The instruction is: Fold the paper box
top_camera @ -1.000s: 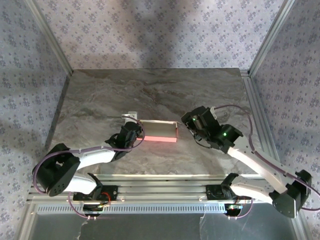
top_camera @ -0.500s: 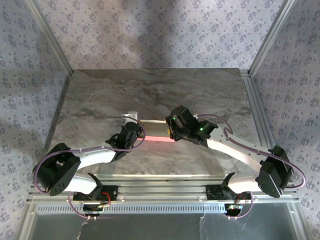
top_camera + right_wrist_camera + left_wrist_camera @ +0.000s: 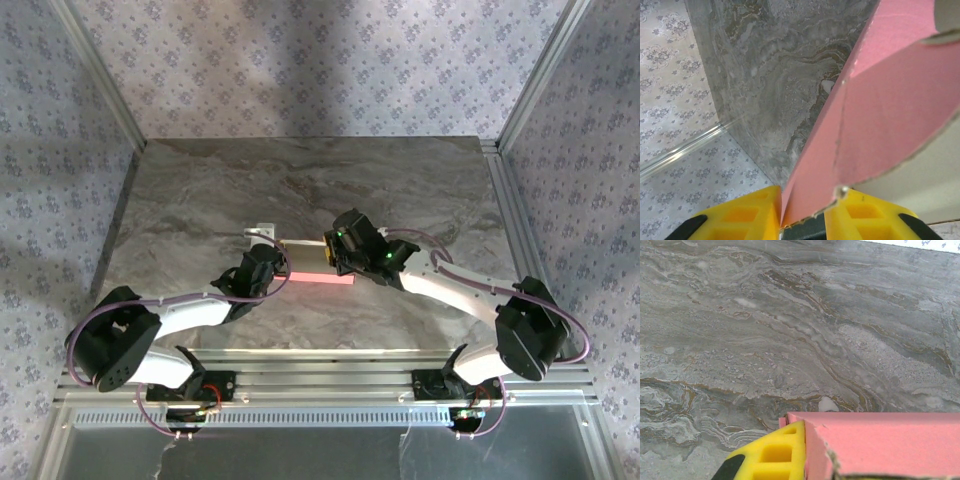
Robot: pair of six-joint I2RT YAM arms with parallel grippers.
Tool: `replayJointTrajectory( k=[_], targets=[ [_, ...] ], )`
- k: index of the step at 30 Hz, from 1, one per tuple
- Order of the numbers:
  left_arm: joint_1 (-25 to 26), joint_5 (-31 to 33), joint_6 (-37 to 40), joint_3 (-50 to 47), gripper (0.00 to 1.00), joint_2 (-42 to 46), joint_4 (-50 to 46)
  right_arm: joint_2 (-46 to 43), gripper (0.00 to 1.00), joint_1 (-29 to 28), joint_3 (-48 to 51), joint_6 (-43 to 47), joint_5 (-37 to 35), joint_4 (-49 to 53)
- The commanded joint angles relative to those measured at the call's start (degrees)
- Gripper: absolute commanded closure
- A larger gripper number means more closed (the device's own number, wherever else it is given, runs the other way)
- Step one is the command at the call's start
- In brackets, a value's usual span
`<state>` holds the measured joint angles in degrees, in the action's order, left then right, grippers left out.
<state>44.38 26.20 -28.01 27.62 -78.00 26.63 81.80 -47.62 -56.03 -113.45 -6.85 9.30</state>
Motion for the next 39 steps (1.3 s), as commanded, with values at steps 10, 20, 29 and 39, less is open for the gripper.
replayJointTrajectory(
  k=[10,20,29,39],
  targets=[
    [0.5,-0.8,-0.2,-1.6,0.99,1.7,-3.1,2.7,0.97,0.4,1.2,-1.1,-0.4,0.1],
    [0.5,-1.3,-2.6,-3.3,0.69,10.3,-11.1,2.4,1.0,0.1,3.1,0.7,0.0,-0.3],
    [0.5,-4.0,-11.4,-6.1,0.62,28.8,-29.5,2.3,1.0,0.1,7.3,1.8,0.4,-3.4],
    [-6.0,-13.6,-25.5,2.5,0.56,40.1,-52.9,2.4,1.0,0.4,8.9,2.9,1.9,-3.7]
  ],
)
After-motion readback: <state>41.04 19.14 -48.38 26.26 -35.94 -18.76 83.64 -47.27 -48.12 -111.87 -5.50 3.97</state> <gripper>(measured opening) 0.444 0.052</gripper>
